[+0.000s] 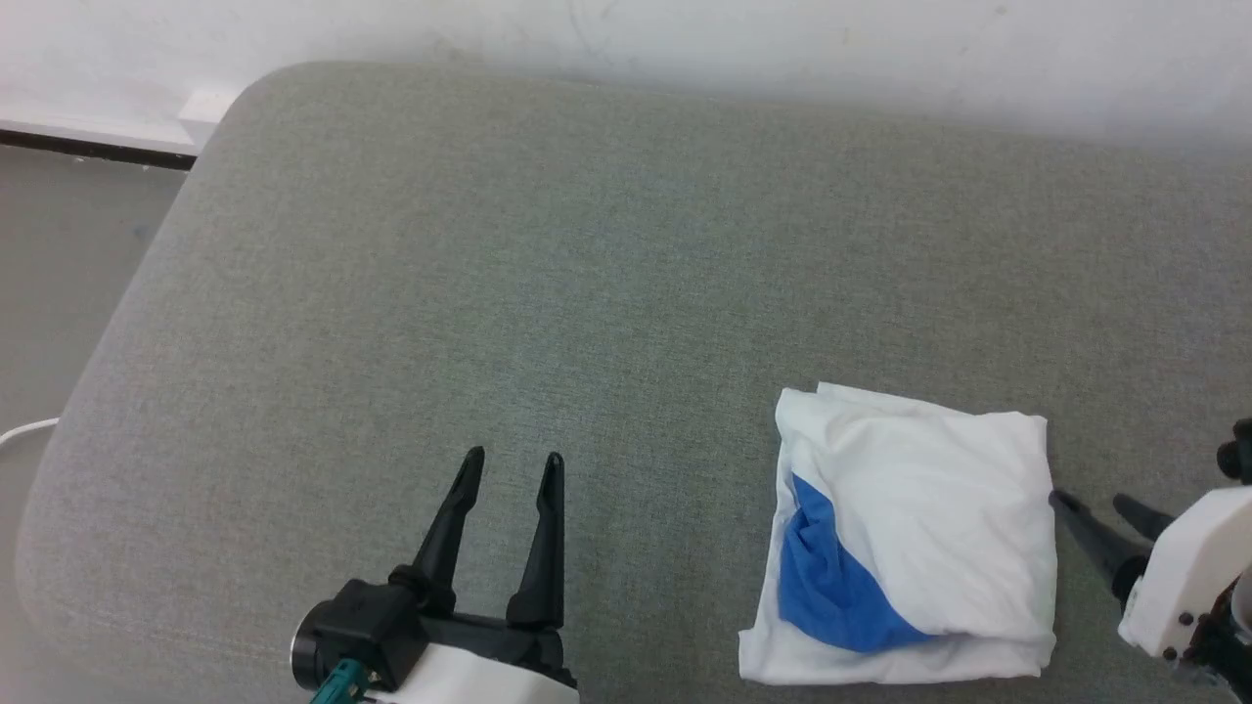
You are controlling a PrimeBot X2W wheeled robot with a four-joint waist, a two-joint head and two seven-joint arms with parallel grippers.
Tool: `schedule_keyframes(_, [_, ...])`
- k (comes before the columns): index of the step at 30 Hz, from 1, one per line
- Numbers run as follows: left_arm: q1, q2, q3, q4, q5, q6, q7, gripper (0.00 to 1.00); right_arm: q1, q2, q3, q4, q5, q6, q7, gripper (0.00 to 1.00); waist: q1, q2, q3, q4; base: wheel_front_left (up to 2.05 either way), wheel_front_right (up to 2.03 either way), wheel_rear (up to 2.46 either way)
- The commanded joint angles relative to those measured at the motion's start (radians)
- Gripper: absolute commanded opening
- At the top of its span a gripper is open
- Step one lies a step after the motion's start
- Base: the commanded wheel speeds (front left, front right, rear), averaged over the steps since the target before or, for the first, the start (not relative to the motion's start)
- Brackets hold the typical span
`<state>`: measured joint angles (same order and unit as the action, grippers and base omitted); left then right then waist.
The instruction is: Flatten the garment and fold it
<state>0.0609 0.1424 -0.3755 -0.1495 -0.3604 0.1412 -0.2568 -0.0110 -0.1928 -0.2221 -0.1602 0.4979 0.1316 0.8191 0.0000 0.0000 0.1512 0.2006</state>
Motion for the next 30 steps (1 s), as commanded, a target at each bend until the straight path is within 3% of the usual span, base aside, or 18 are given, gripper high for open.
schedule_keyframes(1, [0.010,-0.005,0.004,-0.003,0.008,-0.008,-0.005,1.00,0.011,0.009,-0.001,-0.008,0.005,-0.001,0.003,1.00,0.0000,0.0000,0.008,-0.003,0.00,0.00,0.00])
schedule_keyframes(10, [-0.006,-0.011,-0.007,0.002,0.019,-0.017,-0.005,1.00,0.002,0.079,-0.038,0.090,-0.024,-0.001,0.019,1.00,0.0000,0.0000,0.029,0.032,0.00,0.00,0.00])
schedule_keyframes(20, [0.000,-0.006,-0.012,0.002,0.016,-0.014,-0.004,1.00,-0.033,0.102,-0.041,0.226,-0.075,-0.001,0.009,1.00,0.0000,0.0000,0.031,0.077,0.00,0.00,0.00])
schedule_keyframes(21, [0.000,-0.006,-0.013,0.002,0.015,-0.014,-0.003,1.00,-0.035,0.103,-0.036,0.236,-0.078,-0.001,0.009,0.52,0.0000,0.0000,0.029,0.079,0.00,0.00,0.00])
schedule_keyframes(22, [0.000,-0.006,-0.016,0.003,0.015,-0.015,-0.002,1.00,-0.038,0.104,-0.033,0.245,-0.082,-0.001,0.003,0.11,0.0000,0.0000,0.028,0.081,0.00,0.00,0.00])
schedule_keyframes(23, [-0.001,-0.006,-0.018,0.004,0.014,-0.016,-0.001,1.00,-0.040,0.104,-0.025,0.251,-0.088,-0.001,-0.002,0.00,0.0000,0.0000,0.025,0.083,0.00,0.00,0.00])
schedule_keyframes(30, [0.000,0.003,-0.026,0.002,0.019,-0.014,0.006,1.00,-0.050,0.093,0.011,0.256,-0.103,-0.001,-0.059,0.00,0.0000,0.0000,0.006,0.073,0.00,0.00,0.00])
